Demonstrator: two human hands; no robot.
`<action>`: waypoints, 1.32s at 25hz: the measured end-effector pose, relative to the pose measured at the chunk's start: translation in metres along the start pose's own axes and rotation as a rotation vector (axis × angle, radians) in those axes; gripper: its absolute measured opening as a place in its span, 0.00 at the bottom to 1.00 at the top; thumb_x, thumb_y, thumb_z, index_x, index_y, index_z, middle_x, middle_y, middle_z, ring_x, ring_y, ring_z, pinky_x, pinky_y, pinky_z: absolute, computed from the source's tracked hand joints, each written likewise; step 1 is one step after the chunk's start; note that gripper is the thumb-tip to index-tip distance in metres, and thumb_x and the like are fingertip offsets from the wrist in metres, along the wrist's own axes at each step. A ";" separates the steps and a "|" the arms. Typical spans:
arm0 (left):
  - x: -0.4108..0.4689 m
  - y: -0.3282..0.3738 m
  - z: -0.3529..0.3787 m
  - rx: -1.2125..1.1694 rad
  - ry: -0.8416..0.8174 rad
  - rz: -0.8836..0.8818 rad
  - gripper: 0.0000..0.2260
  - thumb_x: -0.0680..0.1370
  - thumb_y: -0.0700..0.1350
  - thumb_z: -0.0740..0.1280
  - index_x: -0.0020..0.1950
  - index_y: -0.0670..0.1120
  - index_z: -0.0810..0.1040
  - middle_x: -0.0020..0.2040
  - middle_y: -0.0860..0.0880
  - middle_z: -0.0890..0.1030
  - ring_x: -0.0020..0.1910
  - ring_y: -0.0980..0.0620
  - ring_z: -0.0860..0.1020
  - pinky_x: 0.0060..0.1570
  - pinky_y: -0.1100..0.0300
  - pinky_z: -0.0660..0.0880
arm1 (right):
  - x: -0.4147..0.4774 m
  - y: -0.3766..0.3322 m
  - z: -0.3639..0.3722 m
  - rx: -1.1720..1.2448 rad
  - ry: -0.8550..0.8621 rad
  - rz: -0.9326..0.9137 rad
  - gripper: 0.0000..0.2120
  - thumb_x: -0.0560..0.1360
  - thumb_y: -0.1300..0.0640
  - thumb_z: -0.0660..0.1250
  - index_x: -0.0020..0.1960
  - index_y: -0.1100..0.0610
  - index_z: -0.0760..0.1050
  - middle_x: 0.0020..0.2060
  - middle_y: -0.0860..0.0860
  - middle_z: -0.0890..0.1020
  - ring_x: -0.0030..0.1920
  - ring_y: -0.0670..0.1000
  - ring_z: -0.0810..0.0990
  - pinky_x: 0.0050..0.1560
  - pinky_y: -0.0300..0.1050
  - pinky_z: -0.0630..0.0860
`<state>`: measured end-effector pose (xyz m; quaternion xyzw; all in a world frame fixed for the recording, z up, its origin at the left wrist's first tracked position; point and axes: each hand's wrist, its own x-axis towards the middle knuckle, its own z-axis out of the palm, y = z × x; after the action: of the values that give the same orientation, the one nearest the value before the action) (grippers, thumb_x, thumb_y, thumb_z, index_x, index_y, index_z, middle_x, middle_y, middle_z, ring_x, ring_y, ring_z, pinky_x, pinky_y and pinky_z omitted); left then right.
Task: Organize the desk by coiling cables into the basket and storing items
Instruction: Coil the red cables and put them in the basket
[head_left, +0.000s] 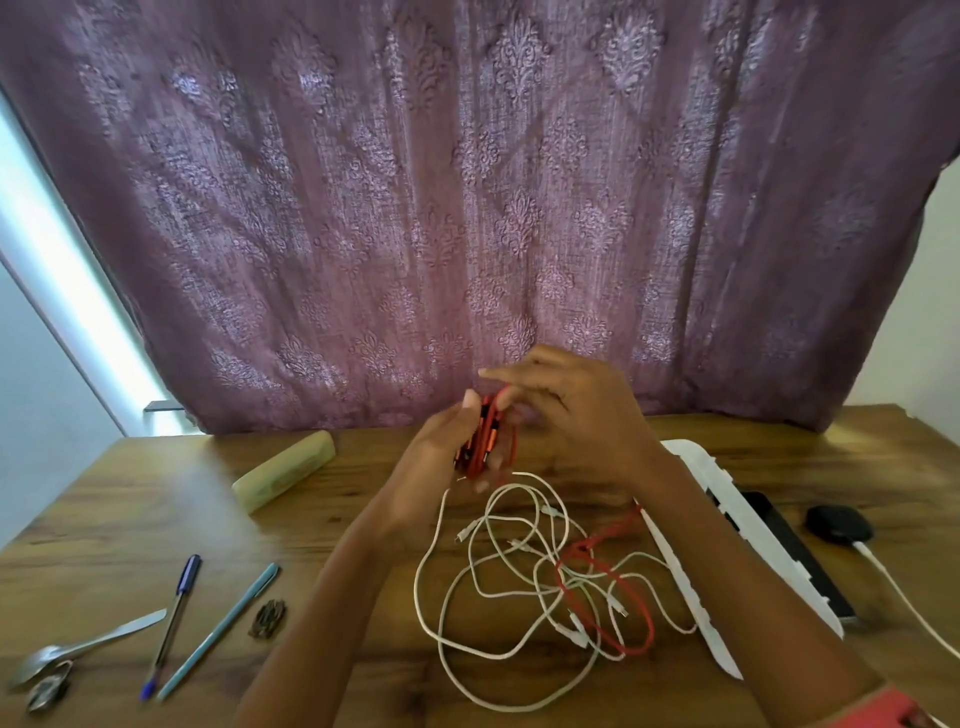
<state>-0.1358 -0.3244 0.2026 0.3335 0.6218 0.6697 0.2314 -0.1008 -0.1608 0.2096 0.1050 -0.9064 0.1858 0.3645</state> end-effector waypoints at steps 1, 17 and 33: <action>0.000 0.003 0.000 -0.059 -0.010 -0.003 0.17 0.77 0.53 0.55 0.45 0.40 0.75 0.27 0.50 0.70 0.23 0.56 0.66 0.35 0.60 0.69 | 0.000 0.003 0.004 0.093 -0.024 0.061 0.17 0.76 0.49 0.55 0.58 0.48 0.79 0.41 0.41 0.81 0.41 0.39 0.78 0.40 0.38 0.74; 0.028 0.005 -0.018 -0.273 0.304 0.253 0.07 0.81 0.40 0.54 0.49 0.45 0.71 0.36 0.53 0.77 0.35 0.57 0.79 0.45 0.63 0.77 | -0.065 -0.023 0.056 -0.385 -0.168 0.140 0.11 0.75 0.51 0.60 0.53 0.52 0.77 0.36 0.49 0.83 0.31 0.52 0.82 0.25 0.43 0.74; 0.007 -0.003 -0.004 -0.080 -0.109 -0.027 0.17 0.75 0.52 0.59 0.53 0.39 0.74 0.32 0.50 0.74 0.31 0.53 0.71 0.40 0.61 0.71 | 0.003 -0.003 -0.024 -0.285 0.066 -0.243 0.08 0.70 0.58 0.66 0.46 0.55 0.83 0.34 0.52 0.80 0.33 0.51 0.78 0.26 0.42 0.75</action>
<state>-0.1436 -0.3213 0.2010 0.3517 0.5856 0.6714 0.2873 -0.0871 -0.1536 0.2290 0.1548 -0.8918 0.0137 0.4249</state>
